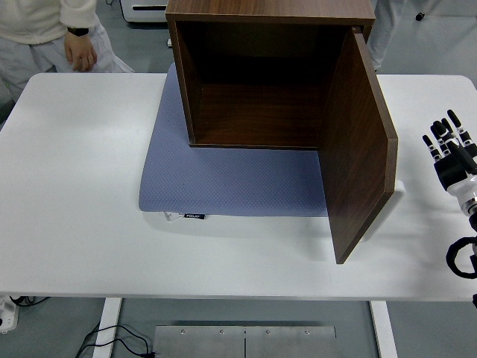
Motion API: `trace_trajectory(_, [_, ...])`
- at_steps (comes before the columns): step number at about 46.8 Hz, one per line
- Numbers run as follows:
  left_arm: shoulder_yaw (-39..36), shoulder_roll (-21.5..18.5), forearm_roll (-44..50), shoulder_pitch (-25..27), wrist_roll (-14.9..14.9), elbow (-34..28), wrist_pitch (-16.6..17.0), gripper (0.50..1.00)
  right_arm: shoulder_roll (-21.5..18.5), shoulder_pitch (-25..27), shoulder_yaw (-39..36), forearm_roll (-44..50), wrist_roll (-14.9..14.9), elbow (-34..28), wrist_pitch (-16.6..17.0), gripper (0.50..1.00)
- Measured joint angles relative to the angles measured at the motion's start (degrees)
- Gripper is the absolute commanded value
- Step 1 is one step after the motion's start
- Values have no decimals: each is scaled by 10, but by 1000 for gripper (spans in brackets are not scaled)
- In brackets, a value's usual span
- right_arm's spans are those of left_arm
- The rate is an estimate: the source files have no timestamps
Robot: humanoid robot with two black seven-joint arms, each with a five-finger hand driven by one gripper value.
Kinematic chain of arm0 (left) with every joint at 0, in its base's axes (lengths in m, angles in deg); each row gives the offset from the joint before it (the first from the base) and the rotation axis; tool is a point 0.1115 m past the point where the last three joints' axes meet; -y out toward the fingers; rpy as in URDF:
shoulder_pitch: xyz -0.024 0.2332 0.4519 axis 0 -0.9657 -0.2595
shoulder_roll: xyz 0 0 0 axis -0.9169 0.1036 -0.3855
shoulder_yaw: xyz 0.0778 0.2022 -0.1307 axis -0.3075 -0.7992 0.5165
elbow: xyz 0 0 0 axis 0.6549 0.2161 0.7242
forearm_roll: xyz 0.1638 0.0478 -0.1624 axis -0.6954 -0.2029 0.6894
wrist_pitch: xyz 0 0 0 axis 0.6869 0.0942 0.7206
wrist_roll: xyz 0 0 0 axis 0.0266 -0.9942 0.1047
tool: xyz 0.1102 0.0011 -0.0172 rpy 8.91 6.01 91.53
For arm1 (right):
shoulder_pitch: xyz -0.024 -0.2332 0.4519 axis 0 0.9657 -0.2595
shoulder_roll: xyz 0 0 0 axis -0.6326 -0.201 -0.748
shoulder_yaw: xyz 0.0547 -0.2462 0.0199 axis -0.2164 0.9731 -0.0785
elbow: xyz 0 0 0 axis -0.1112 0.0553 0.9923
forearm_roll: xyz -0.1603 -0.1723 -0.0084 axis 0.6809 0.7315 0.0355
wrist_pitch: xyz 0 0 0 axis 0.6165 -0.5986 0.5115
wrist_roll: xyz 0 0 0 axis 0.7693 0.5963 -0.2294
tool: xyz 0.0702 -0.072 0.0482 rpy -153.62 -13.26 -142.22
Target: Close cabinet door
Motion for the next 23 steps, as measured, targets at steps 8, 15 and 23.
trace_trajectory(8, [0, 0, -2, 0, 0, 0, 4, 1000, 1, 0, 0, 0, 0, 0, 0, 1000])
trace_trajectory(15, [0, 0, 0, 0, 0, 0, 5, 1000, 2, 0, 0, 0, 0, 0, 0, 1000])
trace_trajectory(23, [1, 0, 2, -2, 0, 0, 6, 1000, 3, 0, -1, 0, 0, 0, 1, 1000])
